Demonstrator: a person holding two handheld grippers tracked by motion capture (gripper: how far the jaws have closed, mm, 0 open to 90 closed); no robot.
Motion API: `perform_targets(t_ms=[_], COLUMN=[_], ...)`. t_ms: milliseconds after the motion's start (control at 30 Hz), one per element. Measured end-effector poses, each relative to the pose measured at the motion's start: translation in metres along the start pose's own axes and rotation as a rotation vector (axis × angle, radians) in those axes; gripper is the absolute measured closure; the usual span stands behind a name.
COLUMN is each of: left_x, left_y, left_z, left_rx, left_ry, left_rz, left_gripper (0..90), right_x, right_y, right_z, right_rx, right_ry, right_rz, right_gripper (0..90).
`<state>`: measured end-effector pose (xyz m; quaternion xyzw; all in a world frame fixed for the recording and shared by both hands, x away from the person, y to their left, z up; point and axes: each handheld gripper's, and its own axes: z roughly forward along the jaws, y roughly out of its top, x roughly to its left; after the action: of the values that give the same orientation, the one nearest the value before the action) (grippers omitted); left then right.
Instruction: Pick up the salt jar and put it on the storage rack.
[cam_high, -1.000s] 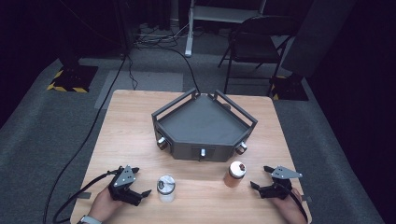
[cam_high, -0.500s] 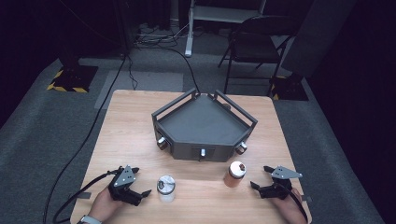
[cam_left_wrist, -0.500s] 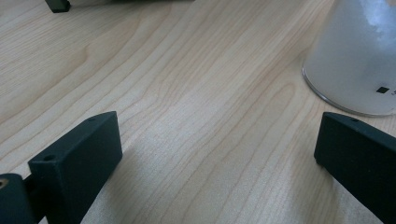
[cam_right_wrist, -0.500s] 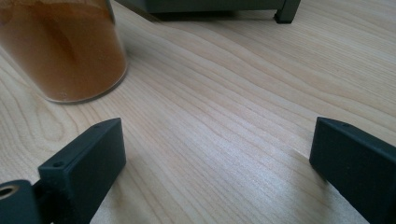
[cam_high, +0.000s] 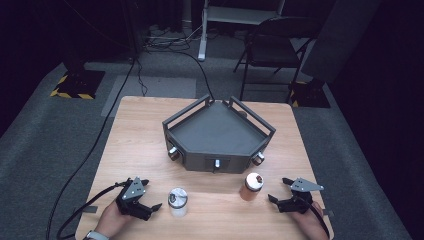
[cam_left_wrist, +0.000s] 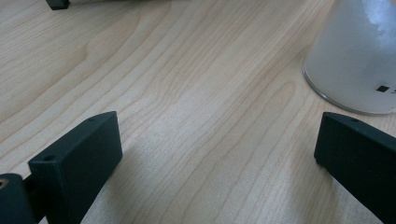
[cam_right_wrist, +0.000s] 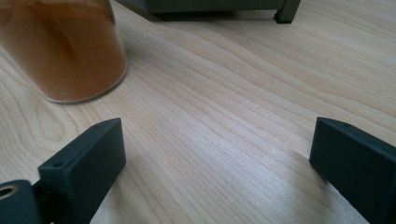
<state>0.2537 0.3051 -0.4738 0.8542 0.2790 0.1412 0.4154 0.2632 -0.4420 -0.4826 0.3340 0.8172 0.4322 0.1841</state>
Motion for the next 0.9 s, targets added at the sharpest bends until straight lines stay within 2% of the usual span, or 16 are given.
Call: perform_targets(t_ms=[67,100,133,200,367,533,667,800,900], left_x=[0.003,0.008,0.012,0.015,0.003,-0.009,-0.011,-0.013,-0.011], left_y=[0.01,0.014,0.015,0.011,0.007,0.007,0.002,-0.001,0.001], left_z=[-0.001,-0.002,-0.003,-0.006,-0.023,-0.037,-0.044,-0.046,-0.045], left_rx=[0.04,0.052,0.046,-0.009,-0.186,-0.314,-0.41,-0.436,-0.421], left_ry=[-0.006,-0.024,-0.042,-0.054,-0.036,-0.054,-0.071,-0.072,-0.086], left_rz=[-0.011,-0.037,-0.071,-0.093,-0.043,0.004,0.012,0.037,0.041], left_gripper=[0.7,0.0,0.0,0.0,0.1,0.9,1.5,2.2,2.1], right_x=[0.0,0.0,0.0,0.0,0.0,0.0,0.0,0.0,0.0], right_y=[0.0,0.0,0.0,0.0,0.0,0.0,0.0,0.0,0.0], right_z=[0.0,0.0,0.0,0.0,0.0,0.0,0.0,0.0,0.0], right_rx=[0.0,0.0,0.0,0.0,0.0,0.0,0.0,0.0,0.0], right_ry=[0.0,0.0,0.0,0.0,0.001,0.001,0.002,0.002,0.002], right_rz=[0.0,0.0,0.0,0.0,-0.001,-0.001,-0.001,-0.001,-0.001], right_gripper=[3.8,3.8,3.8,3.8,3.8,3.8,3.8,3.7,3.7])
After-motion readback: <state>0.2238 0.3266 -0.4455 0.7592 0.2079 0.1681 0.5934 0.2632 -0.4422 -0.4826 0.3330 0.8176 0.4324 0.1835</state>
